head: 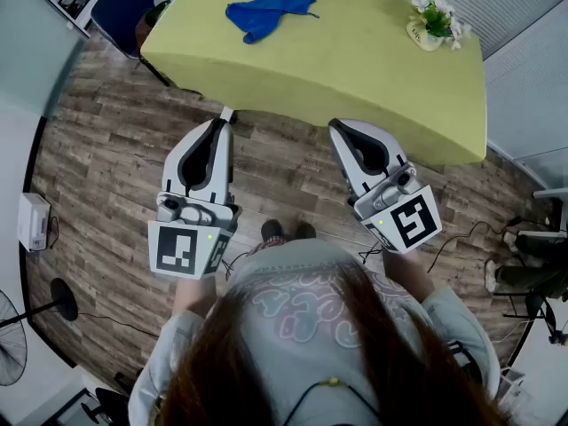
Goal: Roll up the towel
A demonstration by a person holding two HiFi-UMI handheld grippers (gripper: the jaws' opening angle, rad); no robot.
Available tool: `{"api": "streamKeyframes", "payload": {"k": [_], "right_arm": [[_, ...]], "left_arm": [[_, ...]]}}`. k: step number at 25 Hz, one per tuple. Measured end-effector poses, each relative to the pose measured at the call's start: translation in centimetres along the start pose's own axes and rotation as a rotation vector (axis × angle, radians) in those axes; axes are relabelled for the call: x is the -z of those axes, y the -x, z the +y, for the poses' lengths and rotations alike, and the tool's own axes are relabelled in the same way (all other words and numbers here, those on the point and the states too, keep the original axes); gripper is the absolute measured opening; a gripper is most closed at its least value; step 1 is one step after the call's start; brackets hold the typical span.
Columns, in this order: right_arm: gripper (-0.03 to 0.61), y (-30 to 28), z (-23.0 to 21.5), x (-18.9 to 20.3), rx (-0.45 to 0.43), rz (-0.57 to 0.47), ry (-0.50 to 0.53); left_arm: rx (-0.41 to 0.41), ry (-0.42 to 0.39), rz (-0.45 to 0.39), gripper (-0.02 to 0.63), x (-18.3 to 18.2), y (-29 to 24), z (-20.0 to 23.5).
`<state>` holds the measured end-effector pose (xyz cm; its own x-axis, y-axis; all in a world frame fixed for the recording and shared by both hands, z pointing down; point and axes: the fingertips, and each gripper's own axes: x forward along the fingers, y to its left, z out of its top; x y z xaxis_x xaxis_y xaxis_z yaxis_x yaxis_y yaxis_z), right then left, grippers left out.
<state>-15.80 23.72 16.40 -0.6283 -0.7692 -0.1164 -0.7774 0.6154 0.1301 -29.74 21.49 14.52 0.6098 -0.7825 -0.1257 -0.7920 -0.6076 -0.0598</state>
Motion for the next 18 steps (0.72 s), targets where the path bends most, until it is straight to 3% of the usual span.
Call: {"api": "streamKeyframes", "payload": {"k": [12, 18], "right_arm": [[0.005, 0.6, -0.4, 0.3, -0.006, -0.003, -0.005], [0.005, 0.9, -0.9, 0.2, -0.012, -0.019, -0.014]], "left_arm": [[0.000, 0.013, -0.006, 0.023, 0.2, -0.6, -1.2], [0.011, 0.060, -0.024, 0.025, 0.1, -1.4, -2.2]]}}
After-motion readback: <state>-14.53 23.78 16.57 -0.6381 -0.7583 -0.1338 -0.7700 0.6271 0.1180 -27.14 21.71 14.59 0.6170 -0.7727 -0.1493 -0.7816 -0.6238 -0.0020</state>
